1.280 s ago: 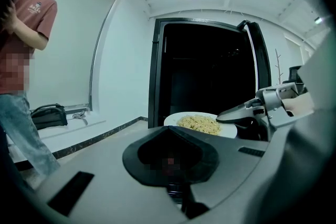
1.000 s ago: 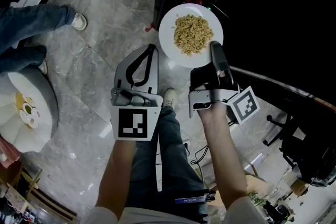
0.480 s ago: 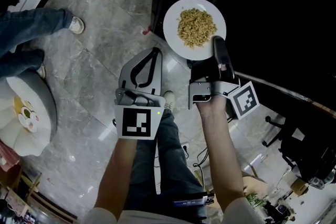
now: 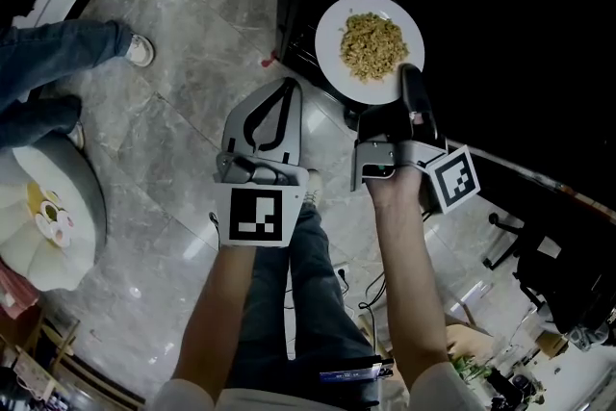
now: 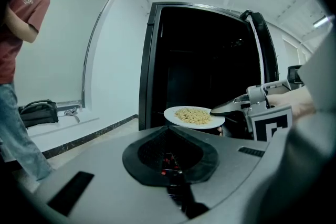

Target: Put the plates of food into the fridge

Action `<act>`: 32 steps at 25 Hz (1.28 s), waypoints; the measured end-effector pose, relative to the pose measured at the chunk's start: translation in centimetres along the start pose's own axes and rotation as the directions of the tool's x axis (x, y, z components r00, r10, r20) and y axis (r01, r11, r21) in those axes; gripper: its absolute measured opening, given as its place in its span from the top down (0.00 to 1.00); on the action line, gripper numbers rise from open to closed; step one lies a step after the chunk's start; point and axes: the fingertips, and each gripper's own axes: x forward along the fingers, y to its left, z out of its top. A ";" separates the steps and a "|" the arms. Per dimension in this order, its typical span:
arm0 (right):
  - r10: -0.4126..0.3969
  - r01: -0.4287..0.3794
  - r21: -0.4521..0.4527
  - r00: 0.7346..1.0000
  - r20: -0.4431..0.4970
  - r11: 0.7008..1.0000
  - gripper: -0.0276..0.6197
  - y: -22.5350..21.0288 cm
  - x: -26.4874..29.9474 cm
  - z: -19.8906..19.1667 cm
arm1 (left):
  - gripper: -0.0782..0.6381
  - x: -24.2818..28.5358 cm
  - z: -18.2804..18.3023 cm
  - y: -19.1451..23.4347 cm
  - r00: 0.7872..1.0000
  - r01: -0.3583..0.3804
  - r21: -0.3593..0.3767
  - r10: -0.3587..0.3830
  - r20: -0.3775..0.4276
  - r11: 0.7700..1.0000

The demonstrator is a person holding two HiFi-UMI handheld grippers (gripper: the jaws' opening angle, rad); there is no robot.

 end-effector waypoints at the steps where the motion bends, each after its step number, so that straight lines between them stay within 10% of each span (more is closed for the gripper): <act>1: -0.002 0.002 0.004 1.000 0.005 1.000 0.92 -0.1 0.1 0.1 | 0.88 0.2 0.0 -0.1 1.000 0.004 0.003 -0.004 0.001 1.000; 32: -0.036 0.026 0.096 0.993 0.110 0.995 0.92 -1.2 2.2 3.6 | 0.88 7.0 1.5 -5.3 0.985 0.173 0.040 -0.174 0.012 0.984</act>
